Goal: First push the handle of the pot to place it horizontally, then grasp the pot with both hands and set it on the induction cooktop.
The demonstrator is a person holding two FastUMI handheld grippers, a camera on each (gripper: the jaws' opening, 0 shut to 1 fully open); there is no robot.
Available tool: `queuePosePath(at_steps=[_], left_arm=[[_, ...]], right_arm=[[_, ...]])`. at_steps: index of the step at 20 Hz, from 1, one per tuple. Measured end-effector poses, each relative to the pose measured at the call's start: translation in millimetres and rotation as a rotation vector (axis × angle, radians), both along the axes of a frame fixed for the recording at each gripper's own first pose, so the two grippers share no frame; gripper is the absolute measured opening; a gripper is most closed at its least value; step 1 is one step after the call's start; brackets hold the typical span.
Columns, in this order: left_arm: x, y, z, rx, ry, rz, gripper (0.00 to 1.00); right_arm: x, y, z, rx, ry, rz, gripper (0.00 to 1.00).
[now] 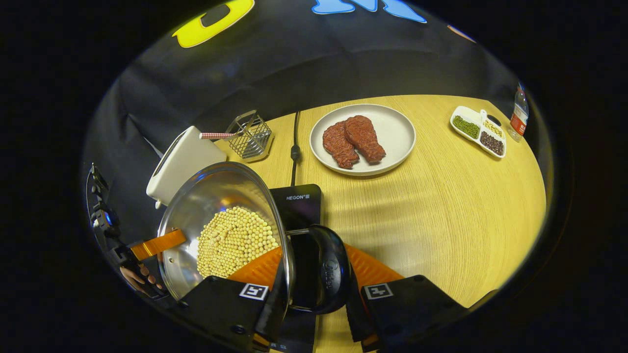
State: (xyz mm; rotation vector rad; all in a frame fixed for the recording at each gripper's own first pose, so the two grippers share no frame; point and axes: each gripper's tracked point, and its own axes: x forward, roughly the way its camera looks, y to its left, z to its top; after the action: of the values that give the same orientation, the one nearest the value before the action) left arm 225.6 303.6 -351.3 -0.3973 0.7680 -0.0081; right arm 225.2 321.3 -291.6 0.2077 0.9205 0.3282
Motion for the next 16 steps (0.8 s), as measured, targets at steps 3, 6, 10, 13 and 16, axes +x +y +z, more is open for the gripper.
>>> queuePosePath(at_steps=[3,6,10,13,16], left_arm=[[1.2,-1.4,-1.9,-0.003,0.012,-0.007,0.55],[2.1,-0.4,-3.6,0.001,0.022,-0.007,0.5],[3.4,0.5,-4.0,0.097,0.05,-0.033,0.58],[5.1,6.7,5.0,0.175,0.047,-0.032,0.61],[12.0,15.5,34.0,0.194,-0.04,0.024,0.76]], right_arm=[[-1.2,0.5,-1.5,-0.004,0.004,0.004,0.55],[-2.5,1.5,-2.7,-0.005,0.012,0.015,0.6],[-6.6,0.8,-2.5,-0.023,0.01,0.024,0.63],[-7.7,-0.9,6.0,-0.011,0.001,0.016,1.0],[0.7,-16.6,21.6,-0.021,-0.056,-0.012,0.98]])
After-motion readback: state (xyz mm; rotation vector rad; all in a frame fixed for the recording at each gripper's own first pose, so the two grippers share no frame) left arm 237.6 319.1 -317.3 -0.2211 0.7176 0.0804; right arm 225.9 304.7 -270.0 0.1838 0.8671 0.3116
